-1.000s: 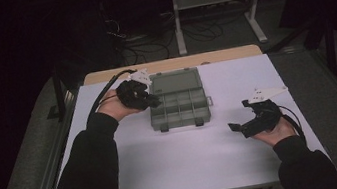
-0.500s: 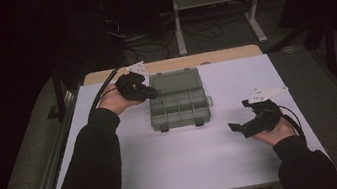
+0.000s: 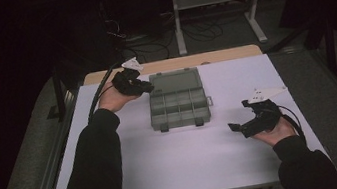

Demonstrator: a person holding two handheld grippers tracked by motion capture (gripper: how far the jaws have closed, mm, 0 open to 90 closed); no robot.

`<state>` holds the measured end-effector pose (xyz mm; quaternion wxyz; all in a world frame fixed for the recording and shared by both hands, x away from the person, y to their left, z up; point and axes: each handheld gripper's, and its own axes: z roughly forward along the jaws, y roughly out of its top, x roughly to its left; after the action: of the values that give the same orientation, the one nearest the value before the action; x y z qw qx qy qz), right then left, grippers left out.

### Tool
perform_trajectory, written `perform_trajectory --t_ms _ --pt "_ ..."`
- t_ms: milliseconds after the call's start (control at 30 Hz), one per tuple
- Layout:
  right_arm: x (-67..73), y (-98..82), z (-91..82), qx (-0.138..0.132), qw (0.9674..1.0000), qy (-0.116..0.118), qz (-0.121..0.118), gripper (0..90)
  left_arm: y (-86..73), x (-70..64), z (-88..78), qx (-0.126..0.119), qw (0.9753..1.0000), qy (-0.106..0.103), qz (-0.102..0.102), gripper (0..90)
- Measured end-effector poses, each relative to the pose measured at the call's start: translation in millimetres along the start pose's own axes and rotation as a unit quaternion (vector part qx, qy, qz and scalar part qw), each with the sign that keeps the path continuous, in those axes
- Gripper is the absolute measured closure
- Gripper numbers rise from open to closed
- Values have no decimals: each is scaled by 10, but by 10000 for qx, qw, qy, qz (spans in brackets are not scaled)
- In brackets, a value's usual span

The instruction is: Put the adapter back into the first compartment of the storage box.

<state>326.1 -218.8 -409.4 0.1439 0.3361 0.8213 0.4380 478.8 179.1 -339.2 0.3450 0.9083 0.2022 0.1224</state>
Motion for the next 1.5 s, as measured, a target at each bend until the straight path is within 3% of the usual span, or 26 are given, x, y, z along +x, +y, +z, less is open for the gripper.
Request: perform_trajectory --t_ms 133,467,900,1500 --pt "1 0 6 23 10000 6 -9 0 -40 51 75 -55 9998 -42 -160 766" --pt "-1 -1 6 24 10000 24 -11 0 -108 102 264 81 9996 -100 -244 765" --pt "0 -4 19 59 10000 32 -4 0 -334 147 468 66 9982 -273 -526 766" --pt "5 -4 34 87 10000 46 -12 0 -360 79 667 425 9971 -427 -456 766"
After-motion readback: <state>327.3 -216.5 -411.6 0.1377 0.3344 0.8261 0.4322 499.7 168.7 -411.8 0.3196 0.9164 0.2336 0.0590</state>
